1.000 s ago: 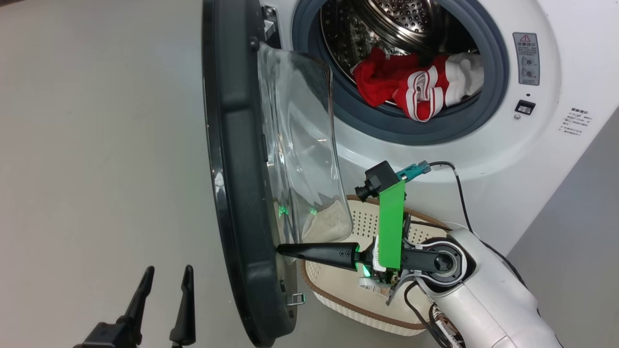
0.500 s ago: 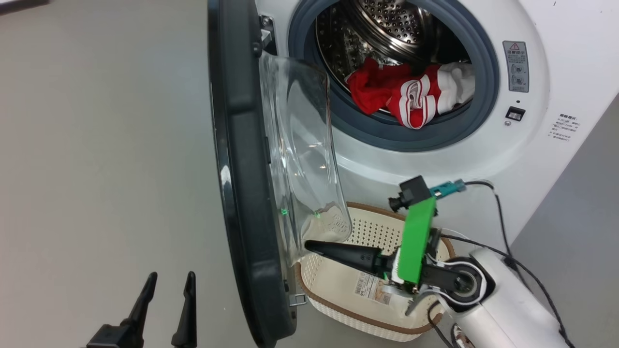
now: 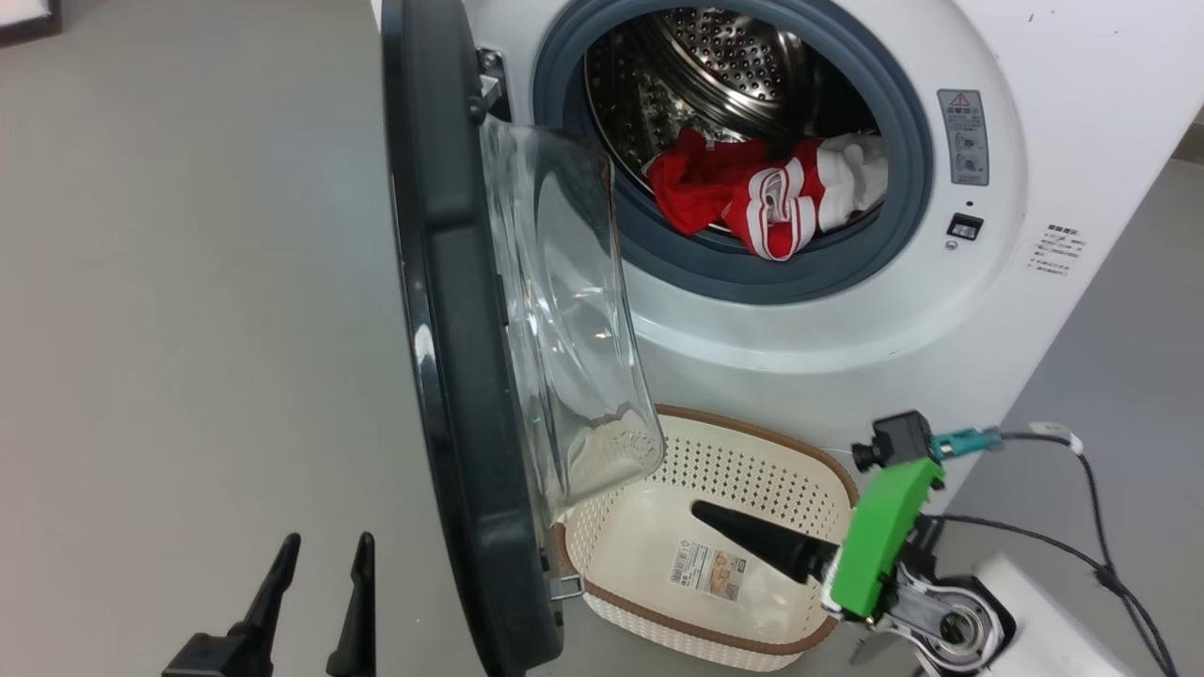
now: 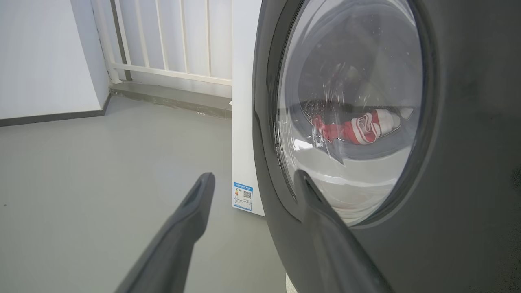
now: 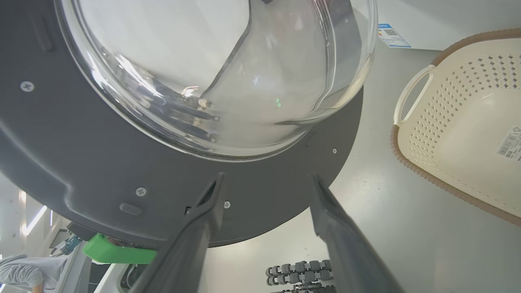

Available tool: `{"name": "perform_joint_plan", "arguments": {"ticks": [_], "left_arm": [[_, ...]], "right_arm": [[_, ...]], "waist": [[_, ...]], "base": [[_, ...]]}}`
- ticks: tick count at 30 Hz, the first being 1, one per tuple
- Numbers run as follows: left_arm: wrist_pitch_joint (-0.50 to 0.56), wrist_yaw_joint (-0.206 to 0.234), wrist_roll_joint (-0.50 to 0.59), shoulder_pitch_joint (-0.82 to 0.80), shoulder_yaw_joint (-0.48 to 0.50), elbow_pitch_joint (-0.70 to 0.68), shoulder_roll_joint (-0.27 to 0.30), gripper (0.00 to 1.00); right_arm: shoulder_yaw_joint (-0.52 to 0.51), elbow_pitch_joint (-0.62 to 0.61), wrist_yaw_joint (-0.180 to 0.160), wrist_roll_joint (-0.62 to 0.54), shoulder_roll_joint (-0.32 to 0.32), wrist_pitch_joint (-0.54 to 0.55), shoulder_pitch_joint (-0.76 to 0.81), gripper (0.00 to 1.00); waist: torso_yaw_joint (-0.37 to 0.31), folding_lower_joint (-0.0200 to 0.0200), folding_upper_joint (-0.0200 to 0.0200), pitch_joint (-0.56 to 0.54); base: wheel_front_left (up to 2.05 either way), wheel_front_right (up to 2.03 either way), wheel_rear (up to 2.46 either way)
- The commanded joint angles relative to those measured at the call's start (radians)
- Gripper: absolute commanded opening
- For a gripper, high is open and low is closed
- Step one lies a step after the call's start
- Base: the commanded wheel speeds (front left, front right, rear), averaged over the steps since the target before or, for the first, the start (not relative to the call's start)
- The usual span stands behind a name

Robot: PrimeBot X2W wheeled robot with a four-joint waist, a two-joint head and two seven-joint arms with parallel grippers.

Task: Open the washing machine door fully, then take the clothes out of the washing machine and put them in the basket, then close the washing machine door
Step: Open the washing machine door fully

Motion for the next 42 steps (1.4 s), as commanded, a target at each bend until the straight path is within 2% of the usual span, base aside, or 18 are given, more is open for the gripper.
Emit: {"name": "perform_joint_plan", "arguments": {"ticks": [1,12,20,24,26,32,33,38,42], "left_arm": [[-0.012,-0.004,0.014,-0.029,0.038,-0.021,0.016,1.0],[-0.012,-0.009,0.015,-0.006,0.067,-0.032,0.016,1.0],[-0.012,-0.01,0.018,0.009,0.08,-0.034,0.016,1.0],[-0.012,-0.011,0.02,0.016,0.086,-0.035,0.016,1.0],[-0.012,-0.011,0.02,0.02,0.088,-0.036,0.016,1.0],[-0.012,-0.01,0.016,0.031,0.09,-0.04,0.016,1.0],[-0.012,-0.01,0.016,0.031,0.09,-0.04,0.016,1.0],[-0.012,-0.008,0.015,0.034,0.089,-0.042,0.016,1.0],[-0.012,-0.007,0.018,0.037,0.089,-0.046,0.016,1.0]], "right_arm": [[0.024,-0.019,0.002,-0.022,-0.013,-0.031,0.011,1.0],[0.162,-0.055,0.002,-0.154,-0.148,-0.363,0.072,1.0],[0.303,-0.043,0.002,-0.256,-0.219,-0.673,0.07,1.0],[0.325,-0.002,0.002,-0.304,-0.24,-0.74,0.072,1.0],[0.292,0.016,0.002,-0.353,-0.236,-0.745,0.074,1.0],[0.085,-0.028,0.002,-0.569,-0.174,-0.746,0.167,1.0],[0.085,-0.028,0.002,-0.569,-0.174,-0.746,0.167,1.0],[-0.061,-0.058,0.002,-0.704,-0.109,-0.747,0.247,1.0],[-0.127,-0.096,0.002,-0.792,-0.075,-0.747,0.283,1.0]], "waist": [[-0.006,0.0,0.0,-0.003],[-0.037,0.0,0.0,-0.009],[-0.052,0.0,0.0,-0.022],[-0.05,0.0,0.0,-0.03],[-0.051,0.0,0.0,-0.031],[-0.052,0.0,0.0,-0.033],[-0.052,0.0,0.0,-0.033],[-0.053,0.0,0.0,-0.034],[-0.057,0.0,0.0,-0.035]], "base": [[0.0,0.0,0.0],[0.0,0.0,0.0],[0.0,0.0,0.0],[0.0,0.0,0.0],[0.0,0.0,0.0],[0.0,0.0,0.0],[0.0,0.0,0.0],[0.0,0.0,0.0],[0.0,0.0,0.0]]}}
